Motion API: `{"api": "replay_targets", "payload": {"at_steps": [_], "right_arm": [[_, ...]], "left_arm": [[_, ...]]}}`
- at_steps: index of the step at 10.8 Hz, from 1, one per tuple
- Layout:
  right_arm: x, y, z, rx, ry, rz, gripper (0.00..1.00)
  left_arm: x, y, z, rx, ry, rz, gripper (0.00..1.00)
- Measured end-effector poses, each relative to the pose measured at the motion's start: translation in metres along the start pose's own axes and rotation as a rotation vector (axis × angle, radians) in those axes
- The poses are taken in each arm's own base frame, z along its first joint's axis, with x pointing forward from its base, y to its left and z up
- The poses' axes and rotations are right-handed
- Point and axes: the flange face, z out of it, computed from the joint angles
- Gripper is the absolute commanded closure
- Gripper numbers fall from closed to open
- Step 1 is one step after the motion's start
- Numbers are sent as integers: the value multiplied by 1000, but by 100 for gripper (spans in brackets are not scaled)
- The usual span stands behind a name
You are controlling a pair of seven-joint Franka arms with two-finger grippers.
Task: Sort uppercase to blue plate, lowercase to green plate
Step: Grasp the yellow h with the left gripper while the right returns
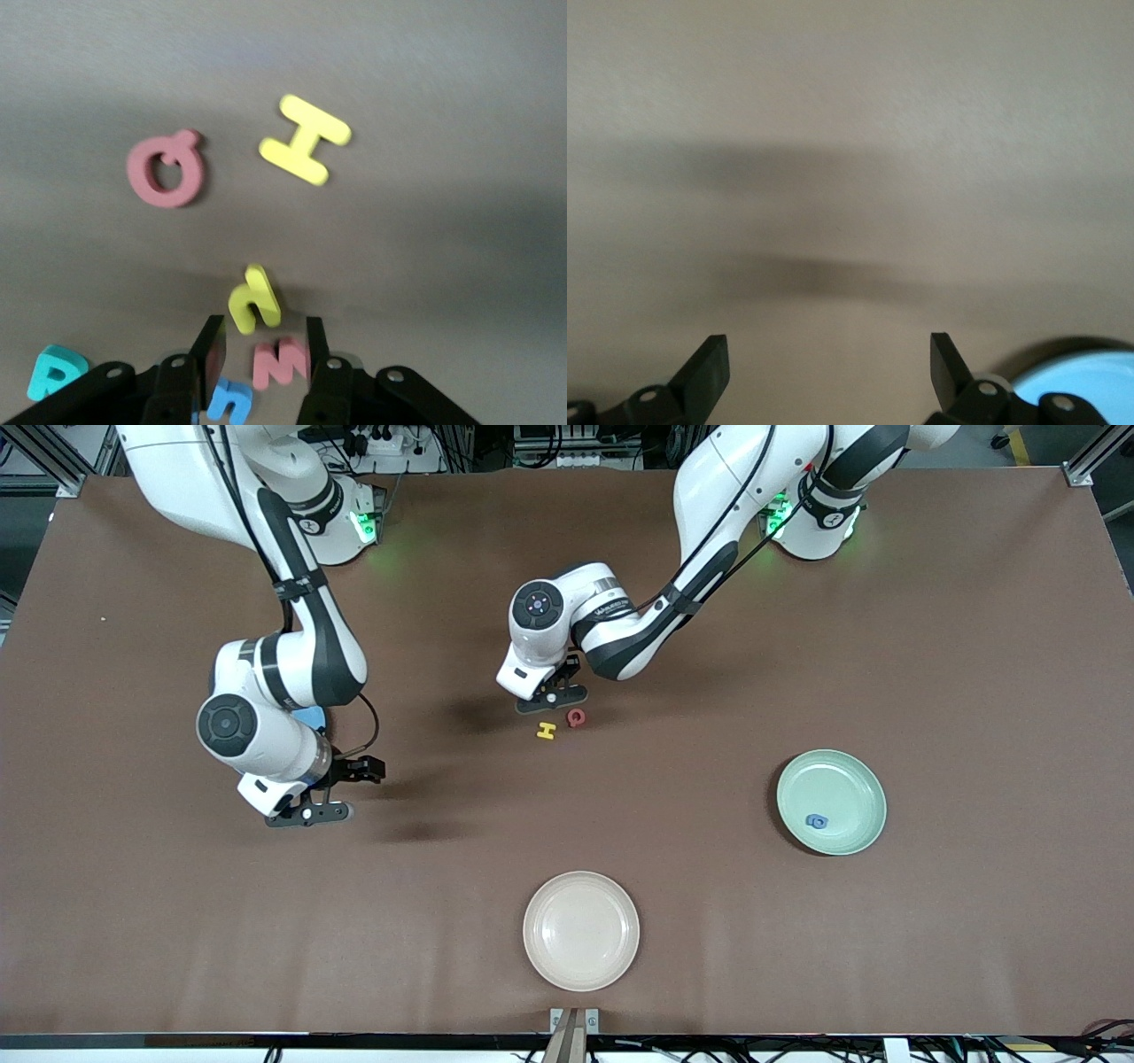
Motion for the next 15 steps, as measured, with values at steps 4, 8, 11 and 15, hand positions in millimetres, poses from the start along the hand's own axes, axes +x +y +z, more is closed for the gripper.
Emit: {"api": "replay_targets", "payload": {"at_steps": [4,8,11,15], "right_arm": [[0,-1,1,2,14,0,0],[0,-4,1,3,15,-1,0],[-1,-9,2,4,14,-10,0],[-2,-11,4,3,10,-13,0]], "left_arm": [[14,-6,7,12,6,-151,55],[14,-7,8,13,2,-283,55],[10,-5,9,15,2,-291,55],[-2,-2,20,19,-5,-275,55]]}}
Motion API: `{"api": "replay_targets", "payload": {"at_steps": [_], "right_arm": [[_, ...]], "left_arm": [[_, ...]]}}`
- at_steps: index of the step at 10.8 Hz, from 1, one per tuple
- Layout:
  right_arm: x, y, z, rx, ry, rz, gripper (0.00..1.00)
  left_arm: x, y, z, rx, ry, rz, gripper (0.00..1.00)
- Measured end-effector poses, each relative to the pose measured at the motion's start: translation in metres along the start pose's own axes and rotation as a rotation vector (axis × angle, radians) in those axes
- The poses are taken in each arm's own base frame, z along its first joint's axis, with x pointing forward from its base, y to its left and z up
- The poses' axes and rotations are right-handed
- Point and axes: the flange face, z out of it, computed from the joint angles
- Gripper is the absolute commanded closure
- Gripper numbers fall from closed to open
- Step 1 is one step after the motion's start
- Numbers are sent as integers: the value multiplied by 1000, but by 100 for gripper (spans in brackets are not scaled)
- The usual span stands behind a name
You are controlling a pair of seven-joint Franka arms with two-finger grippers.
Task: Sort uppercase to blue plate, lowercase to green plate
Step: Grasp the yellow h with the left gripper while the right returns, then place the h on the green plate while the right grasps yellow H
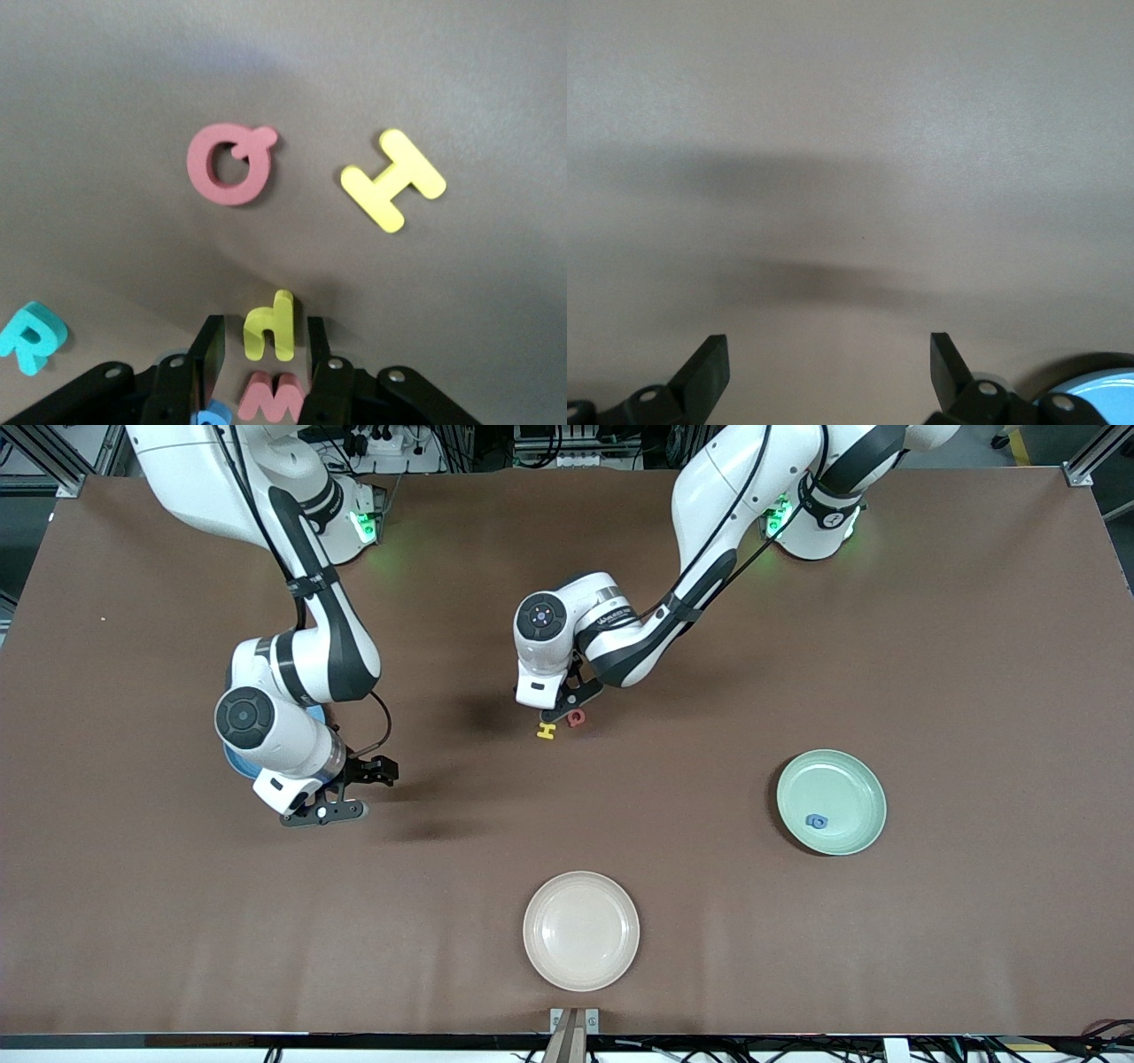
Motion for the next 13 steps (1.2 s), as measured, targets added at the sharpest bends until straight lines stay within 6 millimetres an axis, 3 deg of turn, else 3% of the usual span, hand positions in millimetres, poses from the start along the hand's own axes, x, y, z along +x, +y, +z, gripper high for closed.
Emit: {"api": "replay_targets", "payload": {"at_steps": [3,4,5,7,9,11,13], "right_arm": [[-1,-1,2,-1,-4,-1,0],[-1,-1,2,-1,-5,-2,0],[-1,-1,2,-1,-5,-2,0],[-2,-6,3,0,-6,2,0],[-5,-23,5,7,-10,26,0],[-9,-43,7,16,-15,45,0],[-10,-57,7,26,2,62,0]], "left_arm": [[-3,1,4,-5,-3,4,58],[-3,1,4,-5,-3,4,74],[-3,1,4,-6,-3,4,99],[-3,2,3,-12,-3,9,100],[1,2,1,-16,0,40,100],[31,4,-20,-31,11,63,100],[81,-4,-76,-23,39,139,100]]}}
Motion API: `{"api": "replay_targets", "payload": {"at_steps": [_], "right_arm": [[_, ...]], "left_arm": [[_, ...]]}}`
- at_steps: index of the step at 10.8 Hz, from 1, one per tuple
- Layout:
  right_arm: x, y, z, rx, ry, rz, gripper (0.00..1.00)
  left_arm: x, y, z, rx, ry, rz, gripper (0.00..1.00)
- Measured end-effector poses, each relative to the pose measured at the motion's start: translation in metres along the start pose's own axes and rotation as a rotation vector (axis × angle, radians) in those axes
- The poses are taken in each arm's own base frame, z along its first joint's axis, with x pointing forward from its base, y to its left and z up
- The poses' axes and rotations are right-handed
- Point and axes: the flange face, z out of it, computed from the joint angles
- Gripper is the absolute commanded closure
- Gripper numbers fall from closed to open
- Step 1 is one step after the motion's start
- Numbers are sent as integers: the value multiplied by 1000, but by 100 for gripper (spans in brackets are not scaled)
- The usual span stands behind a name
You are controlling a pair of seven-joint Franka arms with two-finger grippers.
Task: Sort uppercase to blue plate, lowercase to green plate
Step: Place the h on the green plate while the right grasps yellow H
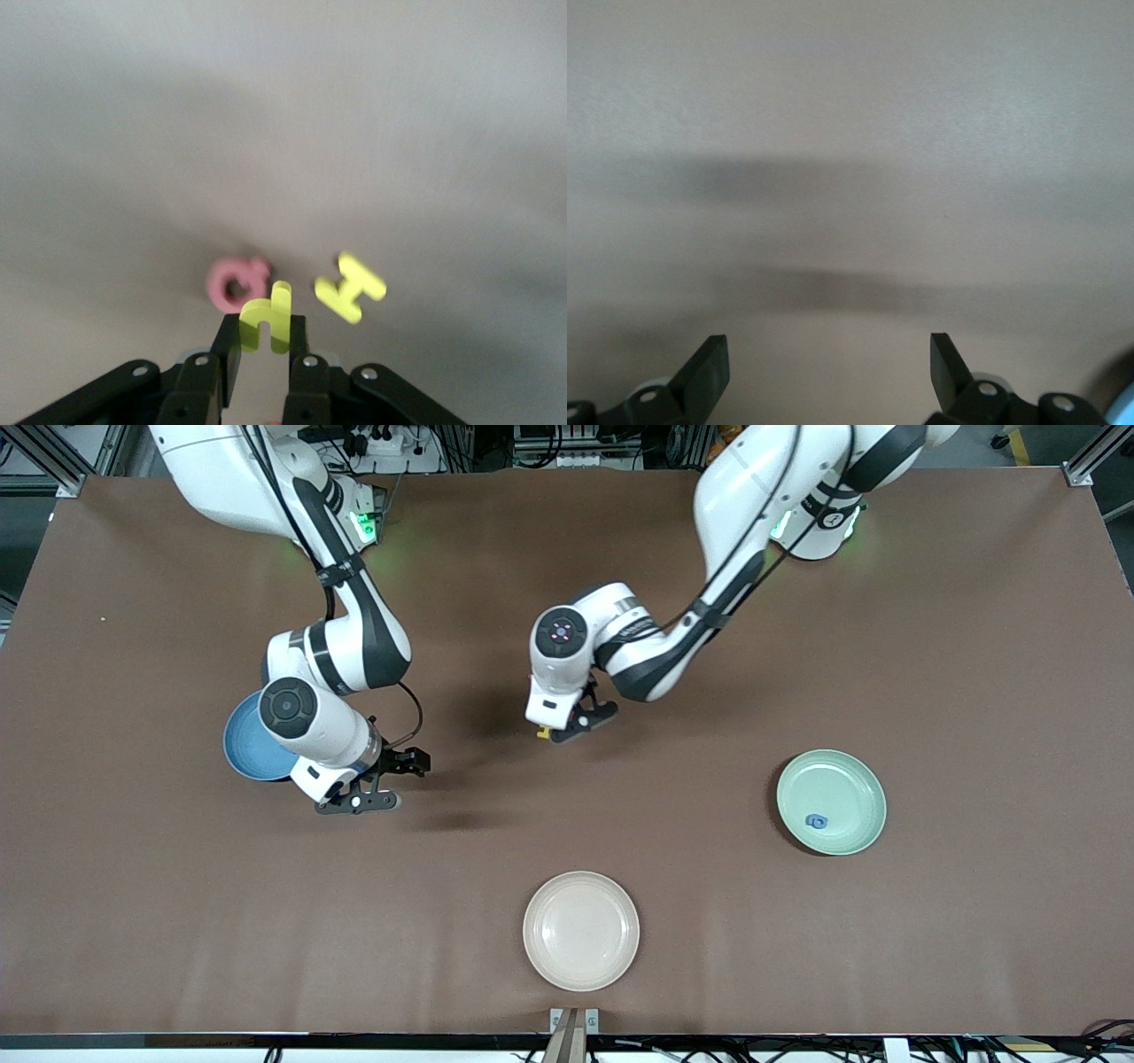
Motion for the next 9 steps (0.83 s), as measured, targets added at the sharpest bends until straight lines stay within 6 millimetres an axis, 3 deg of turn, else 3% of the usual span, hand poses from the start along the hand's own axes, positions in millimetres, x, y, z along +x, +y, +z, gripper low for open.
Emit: {"api": "replay_targets", "payload": {"at_steps": [2,3,4,7,9], "right_arm": [[-6,-28,2,18,33,47,0],[-14,-52,5,25,43,77,0],[-24,-76,10,29,47,100,0],[-62,-154,34,41,76,168,0],[-89,-196,61,6,101,204,0]], "left_arm": [[58,-31,-69,-13,17,109,100],[95,-59,-95,-5,11,162,100],[133,-91,-107,19,-3,217,100],[251,-208,-102,51,-72,410,100],[307,-285,-85,50,-103,500,100]]}}
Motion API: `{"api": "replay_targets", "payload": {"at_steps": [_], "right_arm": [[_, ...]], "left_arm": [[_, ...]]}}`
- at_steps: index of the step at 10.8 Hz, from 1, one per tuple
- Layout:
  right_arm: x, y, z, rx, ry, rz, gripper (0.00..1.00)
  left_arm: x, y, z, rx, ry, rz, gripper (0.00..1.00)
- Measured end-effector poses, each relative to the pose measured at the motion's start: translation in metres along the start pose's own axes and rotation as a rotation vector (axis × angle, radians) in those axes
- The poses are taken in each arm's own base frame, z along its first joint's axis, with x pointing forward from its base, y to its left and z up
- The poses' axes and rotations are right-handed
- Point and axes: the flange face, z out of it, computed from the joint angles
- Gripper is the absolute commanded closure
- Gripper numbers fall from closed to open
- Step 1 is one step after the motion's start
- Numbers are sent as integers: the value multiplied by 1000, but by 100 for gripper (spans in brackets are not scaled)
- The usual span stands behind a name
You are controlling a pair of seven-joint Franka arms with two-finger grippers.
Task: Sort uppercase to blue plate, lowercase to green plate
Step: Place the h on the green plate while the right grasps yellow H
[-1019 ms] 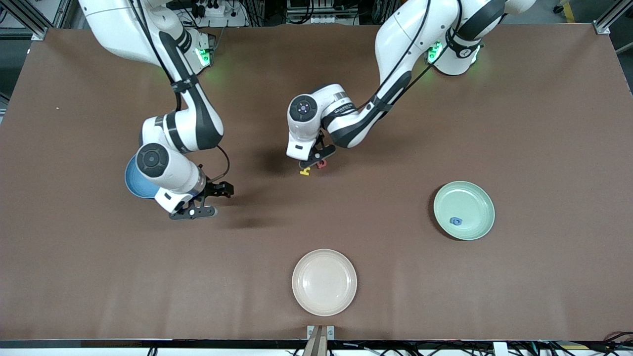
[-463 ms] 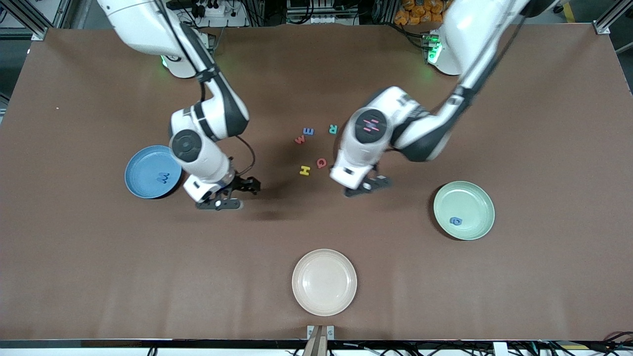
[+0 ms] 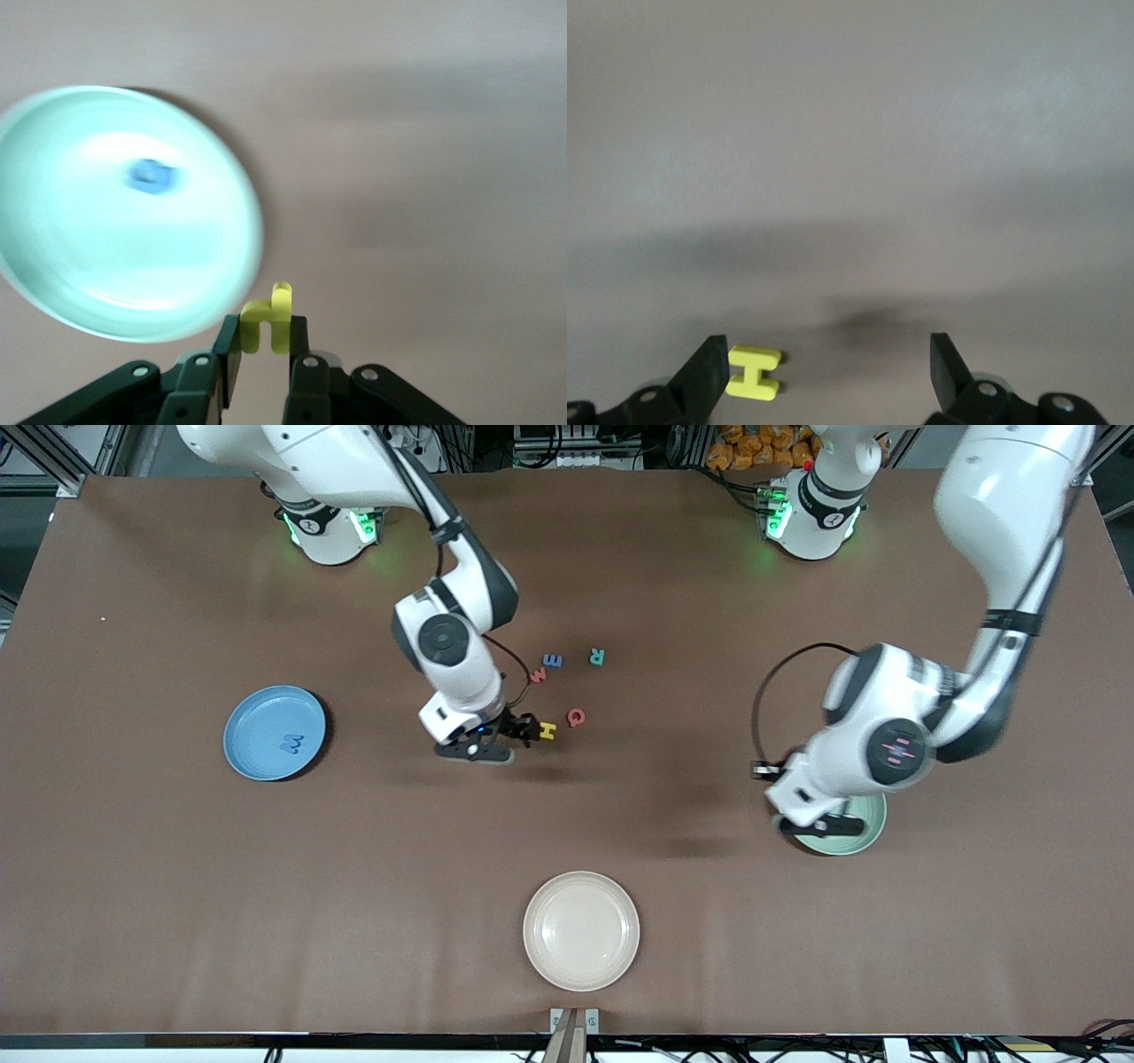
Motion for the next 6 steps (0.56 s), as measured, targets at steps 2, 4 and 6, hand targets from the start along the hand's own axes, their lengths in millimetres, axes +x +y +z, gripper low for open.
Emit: {"api": "replay_targets", "payload": {"at_steps": [2,4,6], "right_arm": [[-28,-29,19,-34,43,37,7],[-41,-48,33,-41,56,46,13],[-41,-52,41,-21,73,44,15]], "left_arm": [[3,-55,31,9,-10,26,91],[1,-68,67,6,-23,19,45],[3,-71,76,9,-22,12,0]]}}
